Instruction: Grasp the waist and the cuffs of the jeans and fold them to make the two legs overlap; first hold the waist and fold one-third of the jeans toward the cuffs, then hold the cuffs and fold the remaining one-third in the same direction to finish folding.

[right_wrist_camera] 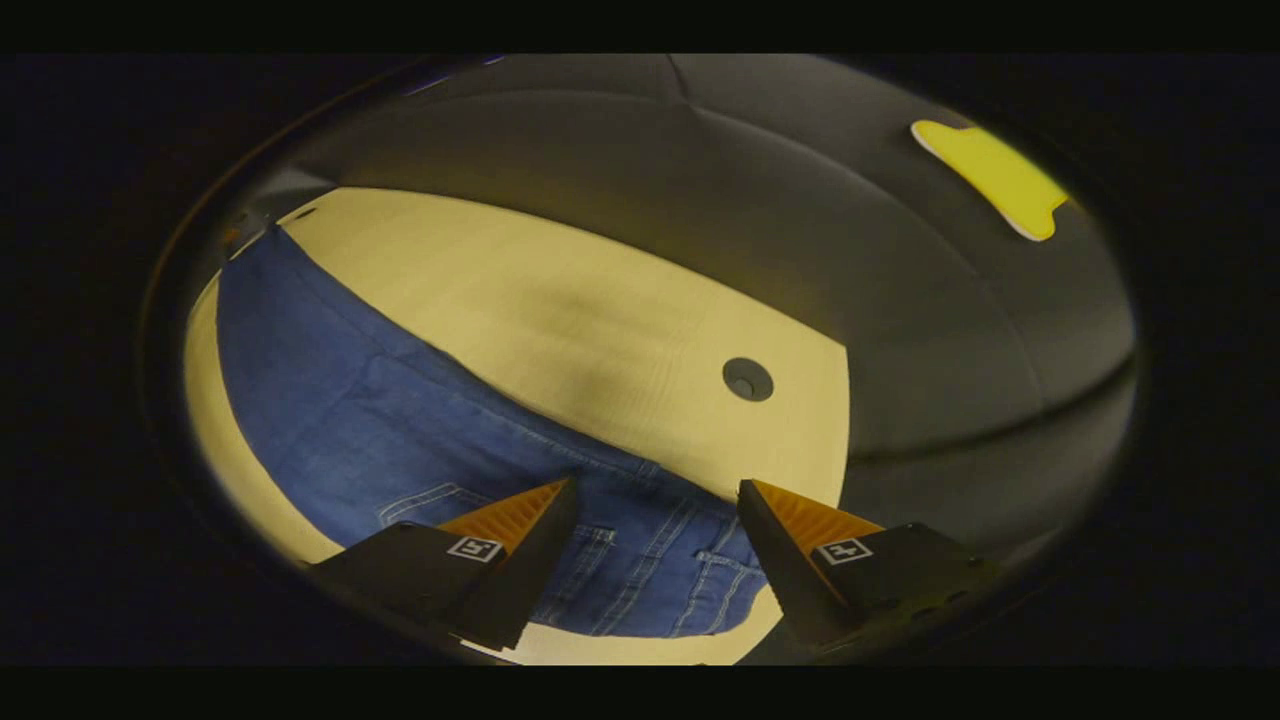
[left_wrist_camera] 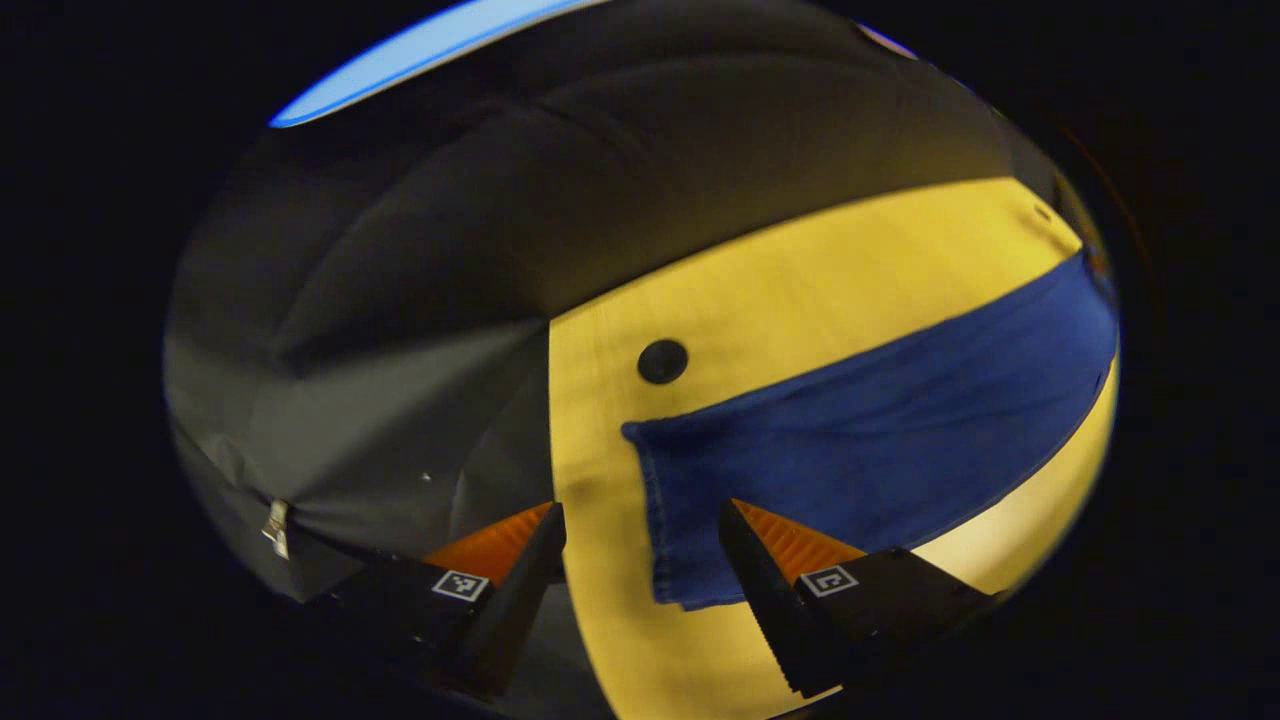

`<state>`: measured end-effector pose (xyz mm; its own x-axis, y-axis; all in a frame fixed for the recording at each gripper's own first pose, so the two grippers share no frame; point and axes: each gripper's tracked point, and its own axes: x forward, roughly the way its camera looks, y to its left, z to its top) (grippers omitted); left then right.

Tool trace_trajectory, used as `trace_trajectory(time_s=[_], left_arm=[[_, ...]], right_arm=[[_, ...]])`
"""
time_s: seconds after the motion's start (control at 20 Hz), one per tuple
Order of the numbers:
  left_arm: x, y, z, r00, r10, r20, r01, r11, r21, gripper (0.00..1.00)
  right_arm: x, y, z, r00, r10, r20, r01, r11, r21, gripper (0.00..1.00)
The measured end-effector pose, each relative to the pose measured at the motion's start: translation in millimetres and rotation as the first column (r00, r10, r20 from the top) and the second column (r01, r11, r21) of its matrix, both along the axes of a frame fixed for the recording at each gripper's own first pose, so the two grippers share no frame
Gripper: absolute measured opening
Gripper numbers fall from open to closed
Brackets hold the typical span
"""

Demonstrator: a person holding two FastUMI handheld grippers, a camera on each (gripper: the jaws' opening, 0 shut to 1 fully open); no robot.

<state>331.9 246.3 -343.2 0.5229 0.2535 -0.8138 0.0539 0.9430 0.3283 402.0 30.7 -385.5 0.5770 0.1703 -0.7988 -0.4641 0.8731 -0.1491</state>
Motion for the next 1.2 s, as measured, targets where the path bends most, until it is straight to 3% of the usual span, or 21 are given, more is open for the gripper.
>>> trace_trajectory(time_s=[0.15, 0.25, 0.4, 0.5, 0.55, 0.65, 0.8, 0.9, 1.0, 1.2], left_arm=[[-6, -42, 33, 0.991, -0.023, 0.129, 0.036, 0.994, -0.100, 0.98], [-11, -71, 57, 0.978, -0.057, 0.202, 0.083, 0.989, -0.124, 0.98], [-27, -126, 89, 0.953, -0.099, 0.286, 0.149, 0.976, -0.158, 0.98], [-38, -178, 102, 0.948, -0.096, 0.303, 0.181, 0.947, -0.266, 0.98], [-47, -197, 105, 0.947, -0.089, 0.307, 0.191, 0.928, -0.320, 0.98], [-63, -223, 110, 0.947, -0.078, 0.311, 0.204, 0.895, -0.396, 0.98], [-79, -248, 113, 0.952, -0.077, 0.295, 0.208, 0.870, -0.446, 0.98], [-88, -253, 114, 0.960, -0.071, 0.271, 0.192, 0.872, -0.451, 0.98], [-95, -260, 116, 0.960, -0.082, 0.268, 0.199, 0.874, -0.443, 0.97], [-98, -265, 112, 0.963, -0.111, 0.245, 0.206, 0.891, -0.404, 0.96]], right_arm=[[-9, -11, 40, 0.997, -0.049, 0.053, 0.046, 0.998, 0.053, 0.97], [-15, -28, 60, 0.989, -0.134, 0.056, 0.126, 0.985, 0.118, 0.97], [-36, -46, 65, 0.956, -0.292, -0.028, 0.288, 0.920, 0.264, 0.97], [-46, -64, 57, 0.909, -0.405, -0.098, 0.415, 0.854, 0.315, 0.97], [-52, -73, 48, 0.875, -0.462, -0.146, 0.483, 0.810, 0.332, 0.98], [-62, -82, 26, 0.786, -0.555, -0.272, 0.618, 0.693, 0.371, 1.00], [-83, -82, -16, 0.617, -0.638, -0.461, 0.787, 0.488, 0.378, 0.99], [-94, -84, -43, 0.504, -0.677, -0.536, 0.864, 0.386, 0.324, 0.98], [-105, -87, -72, 0.406, -0.704, -0.582, 0.913, 0.332, 0.236, 0.98], [-100, -87, -96, 0.324, -0.737, -0.593, 0.946, 0.269, 0.183, 0.99]])
